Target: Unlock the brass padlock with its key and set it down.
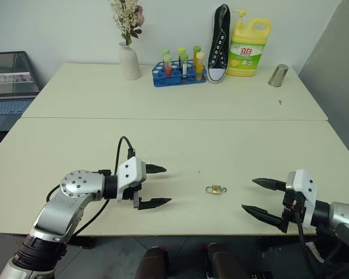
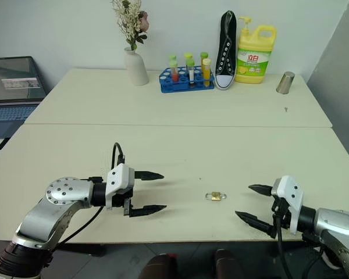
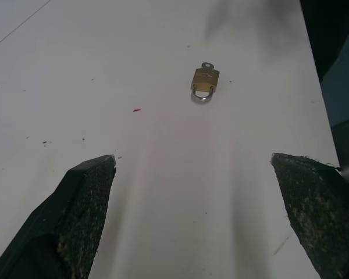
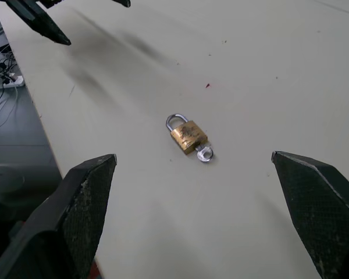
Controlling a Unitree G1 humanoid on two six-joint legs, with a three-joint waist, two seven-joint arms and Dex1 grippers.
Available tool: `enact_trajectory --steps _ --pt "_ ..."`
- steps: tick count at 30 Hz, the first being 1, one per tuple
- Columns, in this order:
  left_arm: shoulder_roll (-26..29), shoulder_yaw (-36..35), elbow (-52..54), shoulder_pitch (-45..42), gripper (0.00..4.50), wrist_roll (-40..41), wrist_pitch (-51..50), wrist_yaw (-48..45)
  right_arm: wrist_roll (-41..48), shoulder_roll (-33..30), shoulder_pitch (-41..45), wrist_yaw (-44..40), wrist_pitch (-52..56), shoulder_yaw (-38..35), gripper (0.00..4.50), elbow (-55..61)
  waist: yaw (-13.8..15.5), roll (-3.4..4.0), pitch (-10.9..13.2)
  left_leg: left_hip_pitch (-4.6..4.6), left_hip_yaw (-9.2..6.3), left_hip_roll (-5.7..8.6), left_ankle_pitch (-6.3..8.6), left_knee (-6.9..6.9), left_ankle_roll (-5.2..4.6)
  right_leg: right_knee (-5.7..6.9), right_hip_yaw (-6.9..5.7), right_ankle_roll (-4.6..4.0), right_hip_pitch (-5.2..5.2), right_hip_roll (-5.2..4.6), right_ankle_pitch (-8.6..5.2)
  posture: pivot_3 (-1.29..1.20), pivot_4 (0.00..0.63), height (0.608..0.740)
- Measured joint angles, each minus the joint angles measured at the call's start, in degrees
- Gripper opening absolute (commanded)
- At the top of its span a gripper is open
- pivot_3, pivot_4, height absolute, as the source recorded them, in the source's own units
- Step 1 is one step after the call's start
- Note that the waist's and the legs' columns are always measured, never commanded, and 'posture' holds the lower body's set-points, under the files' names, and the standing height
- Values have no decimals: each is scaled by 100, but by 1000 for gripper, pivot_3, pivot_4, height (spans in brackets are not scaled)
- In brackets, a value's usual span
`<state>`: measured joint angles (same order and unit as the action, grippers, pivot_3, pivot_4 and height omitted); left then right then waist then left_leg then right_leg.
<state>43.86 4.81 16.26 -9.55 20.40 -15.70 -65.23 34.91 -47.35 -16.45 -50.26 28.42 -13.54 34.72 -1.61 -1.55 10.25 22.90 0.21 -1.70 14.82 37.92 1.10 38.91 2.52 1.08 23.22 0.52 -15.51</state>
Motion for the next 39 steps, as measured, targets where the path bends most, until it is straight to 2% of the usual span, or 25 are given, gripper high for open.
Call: enact_trajectory --steps 10,17,26,39 --pt "-31 67 157 14 4500 -16 92 -107 -330 58 -311 -270 -450 -44 4476 -237 2 0 0 -2 0 0 0 2 0 1 1 0 -1 0 0 0 150 740" --pt "-87 430 -49 -449 4500 -250 221 -263 -386 58 -398 -246 -447 -51 4476 -199 7 0 0 -1 -1 1 0 4 0 2 1 0 -2 14 0 0 150 740" --pt "-657 1103 -579 -735 4500 -782 635 -172 -199 -32 -522 195 416 -138 4476 416 5 -1 -1 -1 -4 -1 0 5 0 4 1 0 -3 18 1 0 150 740" --pt "-1871 2013 -1916 -1423 4500 -1609 1005 54 219 -164 -345 692 1435 -552 4476 966 10 -3 -4 1 -5 4 0 9 0 5 2 2 -4 20 2 0 150 740"
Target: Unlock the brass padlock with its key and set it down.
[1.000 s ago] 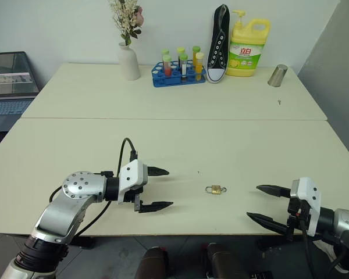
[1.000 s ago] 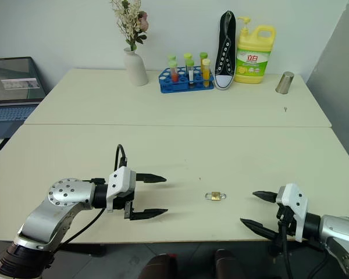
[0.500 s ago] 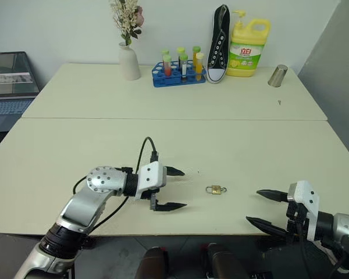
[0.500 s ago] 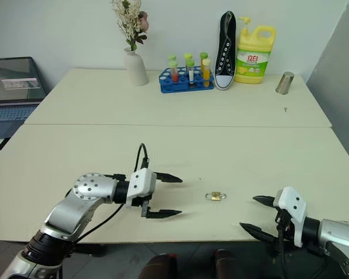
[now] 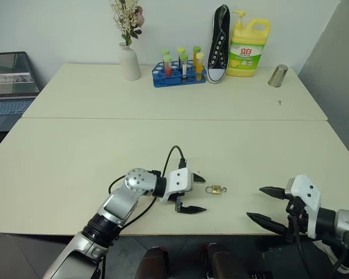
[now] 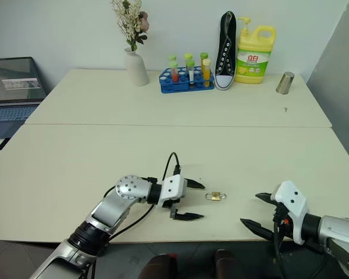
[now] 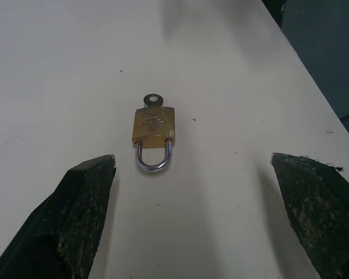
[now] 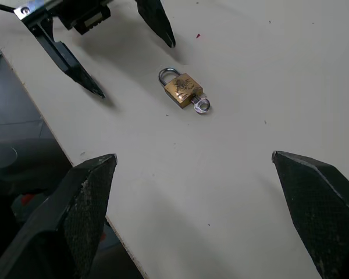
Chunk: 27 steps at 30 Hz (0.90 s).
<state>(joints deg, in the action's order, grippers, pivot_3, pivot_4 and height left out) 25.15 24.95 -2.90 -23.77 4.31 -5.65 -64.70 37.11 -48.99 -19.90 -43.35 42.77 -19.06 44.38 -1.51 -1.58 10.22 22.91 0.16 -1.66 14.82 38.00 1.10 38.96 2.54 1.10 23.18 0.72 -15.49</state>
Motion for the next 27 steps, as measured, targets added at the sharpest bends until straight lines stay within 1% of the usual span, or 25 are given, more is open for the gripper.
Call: enact_trajectory --steps 4,8,11,15,20,27 --pt "-431 250 -326 -258 4500 -264 23 147 207 -14 -256 -5 232 -135 4476 246 19 -1 0 3 -2 3 0 3 0 -1 -1 1 -1 0 0 0 150 740" --pt "-597 438 -534 -489 4500 -471 60 161 261 -13 -396 23 325 -246 4476 393 9 -2 -1 1 0 6 0 3 0 -1 -1 2 -1 2 1 0 150 740" --pt "-649 494 -652 -591 3909 -551 60 139 317 -11 -440 94 400 -268 4500 480 2 -1 -2 1 -2 5 0 3 0 0 0 2 -1 4 1 0 150 740" --pt "-669 534 -666 -595 2684 -546 -11 77 370 -8 -487 123 410 -300 4500 547 4 -2 -3 1 -2 3 0 4 0 0 -1 2 -3 2 1 0 150 740" --pt "-673 532 -669 -665 1017 -551 -274 160 449 12 -537 190 409 -368 4500 556 2 -3 -5 -2 -2 3 0 5 0 2 -1 5 -4 3 3 0 150 740" --pt "-680 533 -648 -683 974 -555 -408 190 466 11 -456 219 404 -388 4500 555 2 -5 -7 -4 -2 4 0 6 0 2 -1 6 -6 3 4 0 150 740"
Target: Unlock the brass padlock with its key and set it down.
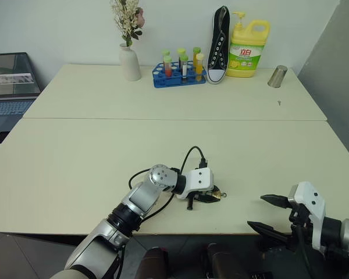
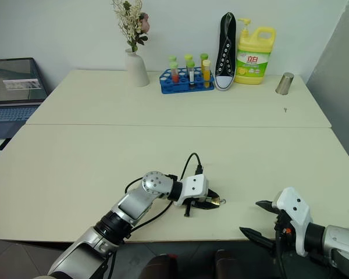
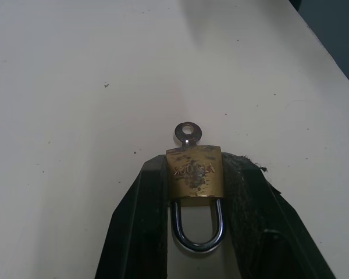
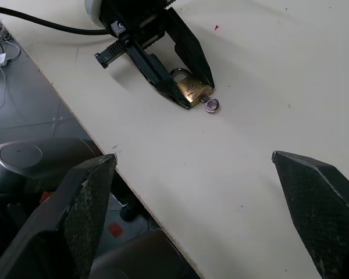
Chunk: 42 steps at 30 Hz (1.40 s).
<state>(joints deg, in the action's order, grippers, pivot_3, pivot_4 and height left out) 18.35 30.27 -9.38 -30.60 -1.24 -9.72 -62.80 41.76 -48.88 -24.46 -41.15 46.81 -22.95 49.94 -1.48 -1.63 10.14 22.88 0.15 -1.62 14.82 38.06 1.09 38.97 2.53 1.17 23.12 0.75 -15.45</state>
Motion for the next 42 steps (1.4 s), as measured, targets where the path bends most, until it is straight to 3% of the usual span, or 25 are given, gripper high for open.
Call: enact_trajectory --steps 11,16,24,29,36,42 --pt "124 -585 199 113 974 305 645 209 -50 54 562 145 -156 192 4500 -26 -2 0 1 4 -2 -3 0 -2 0 -1 2 0 3 0 0 0 150 740" --pt "538 -1160 237 106 974 555 2297 55 -330 262 1177 312 -410 642 4500 -390 -4 -1 1 3 1 -5 0 -4 0 -2 4 0 5 -1 1 0 150 740" --pt "1138 -1700 -662 -211 974 -548 6042 1069 -462 632 2435 -73 -905 1547 4500 -1308 1 -2 3 4 8 -4 0 -3 0 -5 5 -1 5 -6 1 0 150 740" --pt "1327 -1836 -1041 -210 974 -1138 7211 1806 -199 849 3265 -338 -745 1879 4500 -1847 -4 -6 5 3 6 -5 0 -3 0 -3 2 -2 5 -6 2 0 150 740" --pt "1513 -1953 -1027 -92 974 -1678 7522 2512 27 1272 4452 -710 -304 2496 4500 -2771 -13 -5 5 3 6 -7 0 -4 0 -1 -5 -26 6 -7 17 0 150 740" --pt "1652 -1941 -863 53 974 -1799 7468 2764 34 1551 4934 -845 -34 2766 4500 -3141 -6 -4 5 7 2 -8 0 -7 0 0 -8 -29 9 -13 19 0 150 740"
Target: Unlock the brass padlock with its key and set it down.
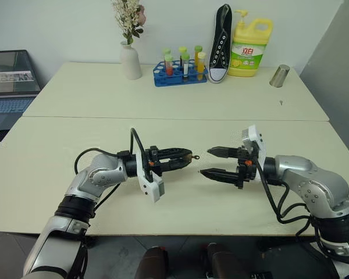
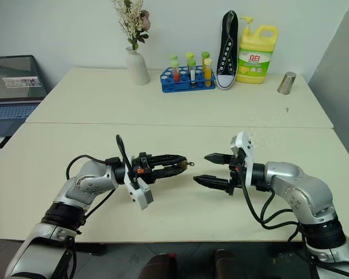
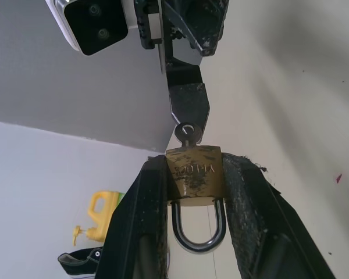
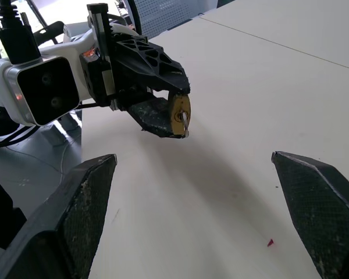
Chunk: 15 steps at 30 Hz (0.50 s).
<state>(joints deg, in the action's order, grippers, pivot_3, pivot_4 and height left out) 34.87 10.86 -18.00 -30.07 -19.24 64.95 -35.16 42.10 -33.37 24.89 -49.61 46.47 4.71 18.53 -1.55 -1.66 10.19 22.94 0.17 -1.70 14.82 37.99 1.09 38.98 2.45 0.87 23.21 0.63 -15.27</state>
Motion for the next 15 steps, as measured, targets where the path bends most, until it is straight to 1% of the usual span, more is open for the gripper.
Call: enact_trajectory --steps 3,9,12,14,15 --pt "26 11 49 12 974 -18 -69 87 4 63 95 -50 64 60 4500 -9 6 0 0 1 -1 1 0 0 0 0 -5 0 0 -21 0 0 150 740" --pt "45 80 50 10 974 -59 -86 136 10 215 146 -69 209 103 4500 -103 1 0 0 0 0 1 0 0 0 2 -9 -1 0 -20 0 0 150 740" --pt "52 128 56 8 974 -81 -91 166 37 287 251 -68 293 102 3908 -138 0 0 0 0 -1 1 0 0 0 2 -10 -1 0 -21 1 0 150 740" --pt "74 137 76 8 974 -83 -103 187 76 326 291 -64 324 101 3230 -141 0 0 0 0 -2 0 0 0 0 2 -10 -1 0 -21 1 0 150 740" --pt "88 150 93 8 974 -83 -116 190 84 347 300 -60 349 101 2792 -143 0 0 0 0 -2 1 0 0 0 2 -9 -1 0 -21 1 0 150 740"
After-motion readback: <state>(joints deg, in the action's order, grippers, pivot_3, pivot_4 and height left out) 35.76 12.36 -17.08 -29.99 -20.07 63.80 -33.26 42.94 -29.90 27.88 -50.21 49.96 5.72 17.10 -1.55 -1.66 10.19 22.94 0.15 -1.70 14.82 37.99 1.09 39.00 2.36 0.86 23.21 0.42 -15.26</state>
